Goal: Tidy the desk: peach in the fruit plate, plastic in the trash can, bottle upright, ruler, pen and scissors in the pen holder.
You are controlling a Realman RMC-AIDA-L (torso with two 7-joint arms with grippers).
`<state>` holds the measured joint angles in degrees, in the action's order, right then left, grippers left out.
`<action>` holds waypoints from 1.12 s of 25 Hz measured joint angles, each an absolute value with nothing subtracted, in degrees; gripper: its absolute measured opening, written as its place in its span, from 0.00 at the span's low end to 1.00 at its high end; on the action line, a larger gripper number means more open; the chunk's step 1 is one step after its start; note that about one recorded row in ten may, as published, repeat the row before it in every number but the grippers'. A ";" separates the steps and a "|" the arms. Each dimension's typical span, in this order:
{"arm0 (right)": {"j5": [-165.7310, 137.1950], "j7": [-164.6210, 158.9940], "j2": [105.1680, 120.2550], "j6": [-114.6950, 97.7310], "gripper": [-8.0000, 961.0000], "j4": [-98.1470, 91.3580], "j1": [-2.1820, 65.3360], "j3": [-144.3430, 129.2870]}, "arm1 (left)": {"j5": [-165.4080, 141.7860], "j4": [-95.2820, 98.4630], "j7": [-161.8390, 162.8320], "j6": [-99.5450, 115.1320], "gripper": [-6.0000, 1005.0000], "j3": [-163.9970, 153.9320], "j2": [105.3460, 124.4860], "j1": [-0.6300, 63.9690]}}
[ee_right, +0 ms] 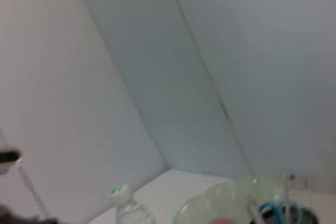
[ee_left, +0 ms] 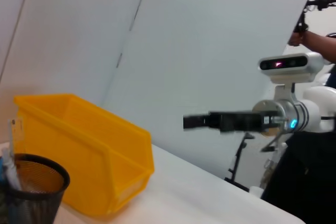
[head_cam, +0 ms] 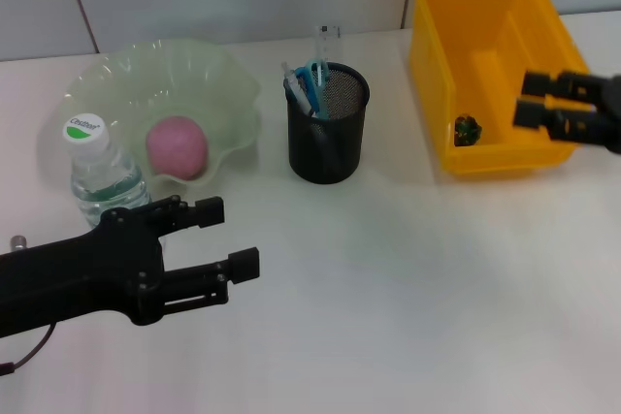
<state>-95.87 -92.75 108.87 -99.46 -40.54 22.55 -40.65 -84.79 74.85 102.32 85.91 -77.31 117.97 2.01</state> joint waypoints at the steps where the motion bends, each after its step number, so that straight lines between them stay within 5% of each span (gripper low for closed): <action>1: -97.73 -93.53 108.45 -100.55 0.76 -40.72 22.63 -40.48 | -85.03 74.71 102.96 86.72 0.81 -76.95 117.95 2.44; 9: -110.32 -99.02 105.79 -106.37 0.79 -40.94 24.61 -39.80 | -90.45 69.04 107.90 93.63 0.81 -71.36 117.93 9.06; 28: -115.58 -98.65 105.82 -107.06 0.79 -40.84 24.18 -38.77 | -99.15 61.31 97.37 92.45 0.81 -69.49 118.48 12.99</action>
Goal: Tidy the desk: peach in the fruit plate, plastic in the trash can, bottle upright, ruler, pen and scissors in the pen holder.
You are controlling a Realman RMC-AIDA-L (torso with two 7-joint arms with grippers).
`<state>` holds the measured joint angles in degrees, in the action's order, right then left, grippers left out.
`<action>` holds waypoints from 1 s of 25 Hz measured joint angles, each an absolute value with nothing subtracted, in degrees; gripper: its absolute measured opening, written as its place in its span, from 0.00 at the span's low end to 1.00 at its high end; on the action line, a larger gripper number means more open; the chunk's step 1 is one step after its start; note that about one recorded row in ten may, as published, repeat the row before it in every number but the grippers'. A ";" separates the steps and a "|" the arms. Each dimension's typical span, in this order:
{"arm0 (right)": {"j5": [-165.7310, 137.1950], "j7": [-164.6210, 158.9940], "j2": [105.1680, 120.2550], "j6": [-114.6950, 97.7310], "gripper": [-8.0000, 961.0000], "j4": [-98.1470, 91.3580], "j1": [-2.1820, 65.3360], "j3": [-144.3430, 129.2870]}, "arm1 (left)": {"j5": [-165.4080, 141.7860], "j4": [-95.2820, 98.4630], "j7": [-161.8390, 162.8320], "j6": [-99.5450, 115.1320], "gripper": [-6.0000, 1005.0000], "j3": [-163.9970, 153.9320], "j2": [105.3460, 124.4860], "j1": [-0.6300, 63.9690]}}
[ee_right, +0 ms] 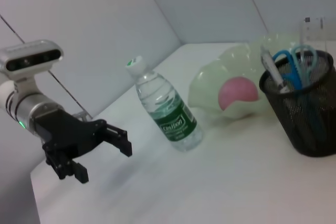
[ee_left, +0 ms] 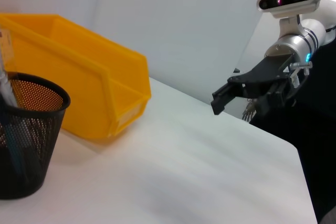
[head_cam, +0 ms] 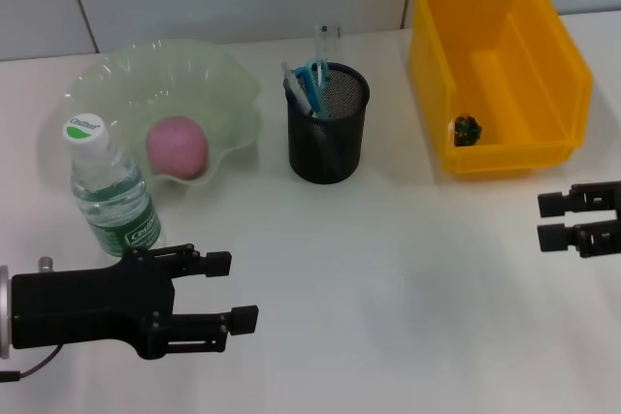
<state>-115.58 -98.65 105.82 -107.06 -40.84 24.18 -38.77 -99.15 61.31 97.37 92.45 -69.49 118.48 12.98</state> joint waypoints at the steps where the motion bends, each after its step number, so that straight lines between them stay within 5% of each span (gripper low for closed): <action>1: -116.08 -98.64 105.82 -107.07 0.79 -40.84 24.16 -38.76 | -99.15 61.31 97.37 92.45 0.81 -69.49 118.48 12.99; 25: -118.43 -97.75 105.99 -110.04 0.79 -41.84 22.06 -38.35 | -99.04 57.41 97.22 92.47 0.81 -70.79 118.66 16.53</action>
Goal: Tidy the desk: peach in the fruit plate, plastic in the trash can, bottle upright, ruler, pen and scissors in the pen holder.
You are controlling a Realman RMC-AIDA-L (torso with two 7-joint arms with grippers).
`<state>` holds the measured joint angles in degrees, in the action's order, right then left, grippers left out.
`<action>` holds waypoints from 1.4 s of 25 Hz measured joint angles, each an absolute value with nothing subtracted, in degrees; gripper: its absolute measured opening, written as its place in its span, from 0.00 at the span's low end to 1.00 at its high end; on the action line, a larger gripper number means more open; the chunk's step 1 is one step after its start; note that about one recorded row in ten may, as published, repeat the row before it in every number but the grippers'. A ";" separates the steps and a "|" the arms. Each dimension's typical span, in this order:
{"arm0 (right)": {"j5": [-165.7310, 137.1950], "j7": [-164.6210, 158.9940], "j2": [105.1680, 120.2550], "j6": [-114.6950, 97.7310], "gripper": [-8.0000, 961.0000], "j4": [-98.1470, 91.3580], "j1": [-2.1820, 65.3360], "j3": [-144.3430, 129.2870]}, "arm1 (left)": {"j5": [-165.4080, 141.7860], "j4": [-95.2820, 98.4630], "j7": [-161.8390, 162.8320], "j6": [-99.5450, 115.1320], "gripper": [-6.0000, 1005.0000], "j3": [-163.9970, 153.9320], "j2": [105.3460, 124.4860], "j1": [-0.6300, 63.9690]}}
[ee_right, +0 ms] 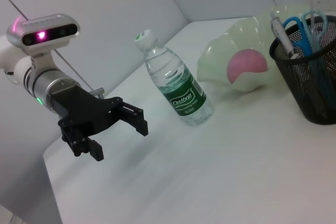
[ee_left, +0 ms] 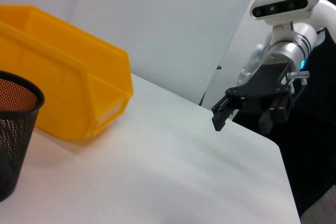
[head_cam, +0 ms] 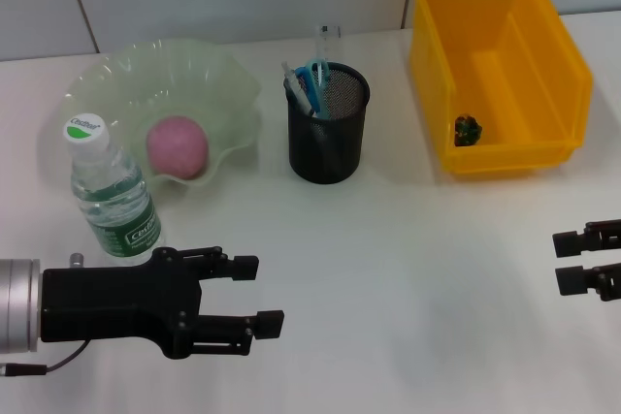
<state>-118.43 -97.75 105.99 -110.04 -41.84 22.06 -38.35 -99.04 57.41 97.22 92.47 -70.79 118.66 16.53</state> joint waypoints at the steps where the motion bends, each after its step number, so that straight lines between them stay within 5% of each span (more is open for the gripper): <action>1: -118.48 -97.76 105.99 -110.21 0.79 -41.84 22.10 -38.39 | -99.04 57.41 97.23 92.54 0.81 -70.79 118.66 16.55; 7: -119.08 -98.00 106.55 -111.18 0.79 -41.36 22.70 -38.78 | -99.03 57.39 97.32 93.11 0.81 -70.75 118.56 16.69; 18: -123.42 -96.98 112.70 -111.45 0.79 -41.25 25.53 -39.52 | -98.94 57.38 97.54 95.37 0.81 -70.38 118.30 17.31; 35: -123.12 -95.57 113.68 -111.27 0.79 -40.69 25.72 -39.00 | -98.99 57.57 97.63 96.28 0.81 -70.13 118.21 17.32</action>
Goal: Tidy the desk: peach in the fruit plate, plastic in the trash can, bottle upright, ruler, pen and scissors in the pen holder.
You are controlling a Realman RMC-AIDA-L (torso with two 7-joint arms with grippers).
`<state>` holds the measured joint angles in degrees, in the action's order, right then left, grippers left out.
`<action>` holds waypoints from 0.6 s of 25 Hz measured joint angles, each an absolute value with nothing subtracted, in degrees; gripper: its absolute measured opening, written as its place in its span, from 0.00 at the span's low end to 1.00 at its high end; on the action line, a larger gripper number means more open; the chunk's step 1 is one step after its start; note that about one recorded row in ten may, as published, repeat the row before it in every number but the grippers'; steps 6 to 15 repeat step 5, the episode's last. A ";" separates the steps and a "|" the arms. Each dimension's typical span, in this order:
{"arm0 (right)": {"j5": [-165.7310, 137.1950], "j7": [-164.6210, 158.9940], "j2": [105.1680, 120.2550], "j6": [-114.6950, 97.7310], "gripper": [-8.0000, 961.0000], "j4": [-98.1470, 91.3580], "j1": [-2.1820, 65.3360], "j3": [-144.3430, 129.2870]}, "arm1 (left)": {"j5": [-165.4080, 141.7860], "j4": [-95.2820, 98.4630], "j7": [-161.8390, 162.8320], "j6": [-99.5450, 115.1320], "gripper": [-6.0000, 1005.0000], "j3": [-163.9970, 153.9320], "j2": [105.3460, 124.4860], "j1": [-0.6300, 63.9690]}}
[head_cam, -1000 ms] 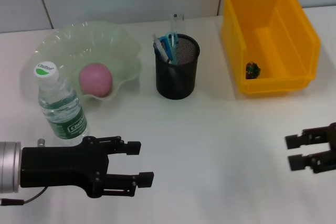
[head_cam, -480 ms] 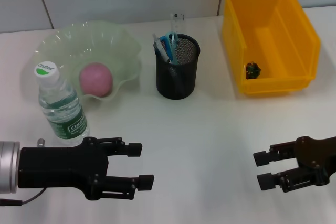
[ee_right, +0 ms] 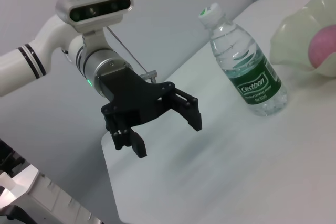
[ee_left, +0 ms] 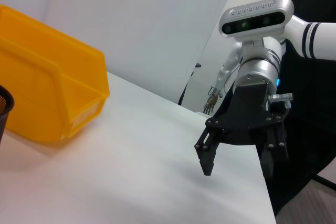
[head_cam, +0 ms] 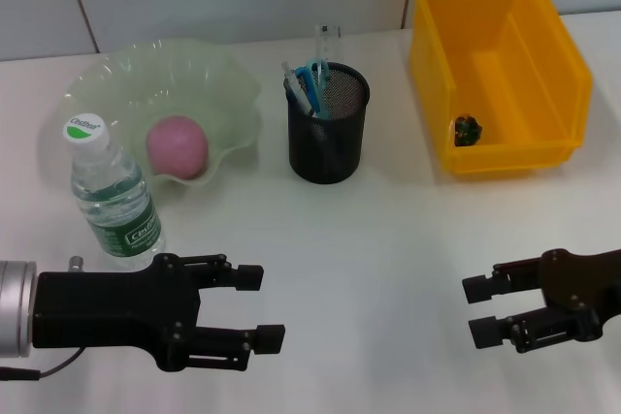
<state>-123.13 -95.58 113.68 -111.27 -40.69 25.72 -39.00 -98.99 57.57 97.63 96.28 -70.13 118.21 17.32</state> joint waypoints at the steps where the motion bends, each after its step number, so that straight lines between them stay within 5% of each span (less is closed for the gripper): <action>1: -123.10 -95.57 113.72 -111.30 0.79 -40.69 25.76 -38.99 | -98.99 57.57 97.63 96.28 0.81 -70.13 118.21 17.32; 15: -123.04 -95.55 113.79 -111.36 0.79 -40.69 25.84 -38.98 | -99.04 57.58 97.62 96.30 0.81 -70.21 118.21 17.32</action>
